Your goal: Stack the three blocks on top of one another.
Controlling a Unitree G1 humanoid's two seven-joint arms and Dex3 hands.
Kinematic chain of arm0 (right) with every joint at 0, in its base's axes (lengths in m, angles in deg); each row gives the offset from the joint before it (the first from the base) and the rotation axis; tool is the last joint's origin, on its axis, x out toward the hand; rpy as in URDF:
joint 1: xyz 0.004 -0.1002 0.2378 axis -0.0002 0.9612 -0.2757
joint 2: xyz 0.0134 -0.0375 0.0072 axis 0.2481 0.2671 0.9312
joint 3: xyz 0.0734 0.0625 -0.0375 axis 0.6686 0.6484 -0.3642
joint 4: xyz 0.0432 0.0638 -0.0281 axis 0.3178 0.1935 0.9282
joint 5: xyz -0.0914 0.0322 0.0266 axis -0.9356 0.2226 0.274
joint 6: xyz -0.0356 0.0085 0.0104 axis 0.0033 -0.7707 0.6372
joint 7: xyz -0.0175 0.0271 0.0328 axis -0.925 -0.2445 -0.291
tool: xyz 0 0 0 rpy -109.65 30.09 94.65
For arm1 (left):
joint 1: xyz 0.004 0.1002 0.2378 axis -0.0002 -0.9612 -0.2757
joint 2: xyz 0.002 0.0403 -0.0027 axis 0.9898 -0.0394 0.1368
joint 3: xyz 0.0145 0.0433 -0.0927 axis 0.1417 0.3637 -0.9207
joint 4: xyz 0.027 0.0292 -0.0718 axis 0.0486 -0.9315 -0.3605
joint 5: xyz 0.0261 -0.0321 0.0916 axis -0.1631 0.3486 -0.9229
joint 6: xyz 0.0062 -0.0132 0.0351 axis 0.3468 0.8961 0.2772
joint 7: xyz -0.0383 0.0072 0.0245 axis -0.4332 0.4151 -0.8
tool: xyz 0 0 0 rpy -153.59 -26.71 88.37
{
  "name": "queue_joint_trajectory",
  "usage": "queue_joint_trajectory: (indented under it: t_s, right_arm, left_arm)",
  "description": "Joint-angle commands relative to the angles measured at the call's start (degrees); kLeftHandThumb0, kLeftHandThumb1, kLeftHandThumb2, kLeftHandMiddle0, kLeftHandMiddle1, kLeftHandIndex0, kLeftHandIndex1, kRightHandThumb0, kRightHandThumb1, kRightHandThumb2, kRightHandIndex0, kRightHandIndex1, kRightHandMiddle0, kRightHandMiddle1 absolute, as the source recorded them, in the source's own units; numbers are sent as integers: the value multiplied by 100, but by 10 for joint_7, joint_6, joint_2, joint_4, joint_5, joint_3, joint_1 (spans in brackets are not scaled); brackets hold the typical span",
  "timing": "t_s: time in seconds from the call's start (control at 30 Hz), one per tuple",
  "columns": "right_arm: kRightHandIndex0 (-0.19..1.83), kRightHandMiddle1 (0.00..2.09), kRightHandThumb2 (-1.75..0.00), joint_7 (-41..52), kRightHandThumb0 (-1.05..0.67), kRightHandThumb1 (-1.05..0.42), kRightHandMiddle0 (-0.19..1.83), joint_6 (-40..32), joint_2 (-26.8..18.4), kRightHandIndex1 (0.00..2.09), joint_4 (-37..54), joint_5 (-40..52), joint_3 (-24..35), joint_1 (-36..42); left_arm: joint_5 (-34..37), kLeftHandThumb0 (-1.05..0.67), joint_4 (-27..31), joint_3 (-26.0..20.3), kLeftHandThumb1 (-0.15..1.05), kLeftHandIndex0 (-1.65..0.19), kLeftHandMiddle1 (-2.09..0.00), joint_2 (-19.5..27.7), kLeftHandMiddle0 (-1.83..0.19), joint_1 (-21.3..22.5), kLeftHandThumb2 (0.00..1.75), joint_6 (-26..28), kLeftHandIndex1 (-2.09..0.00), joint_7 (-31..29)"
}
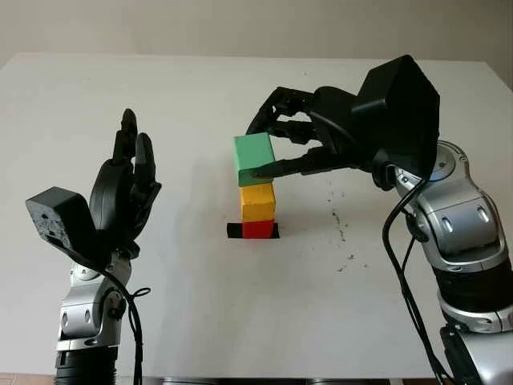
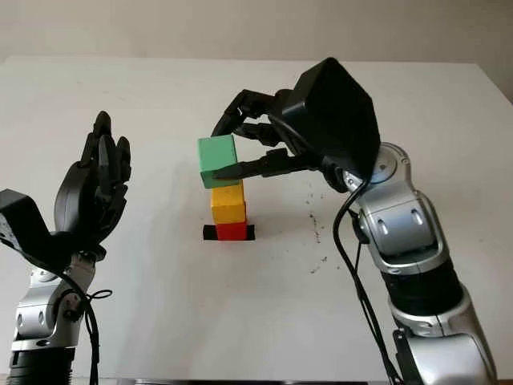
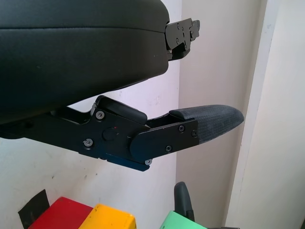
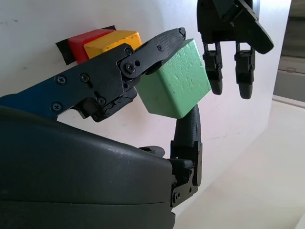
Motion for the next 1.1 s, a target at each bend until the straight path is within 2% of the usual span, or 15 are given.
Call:
queue_joint_trajectory:
  t_s: [0.0,1.07]
  right_arm:
    - [31,176,-5,-5,-53,-100,18,1,2,4,3,2,5,9]
    - [30,170,-6,-6,-51,-98,21,14,0,5,-15,9,-3,39]
  left_arm:
    - [-1,-74,12,-1,105,19,0,5,19,-5,64,0,0,-3]
    - [-3,-74,12,-3,105,19,0,7,19,-7,63,-1,0,-6]
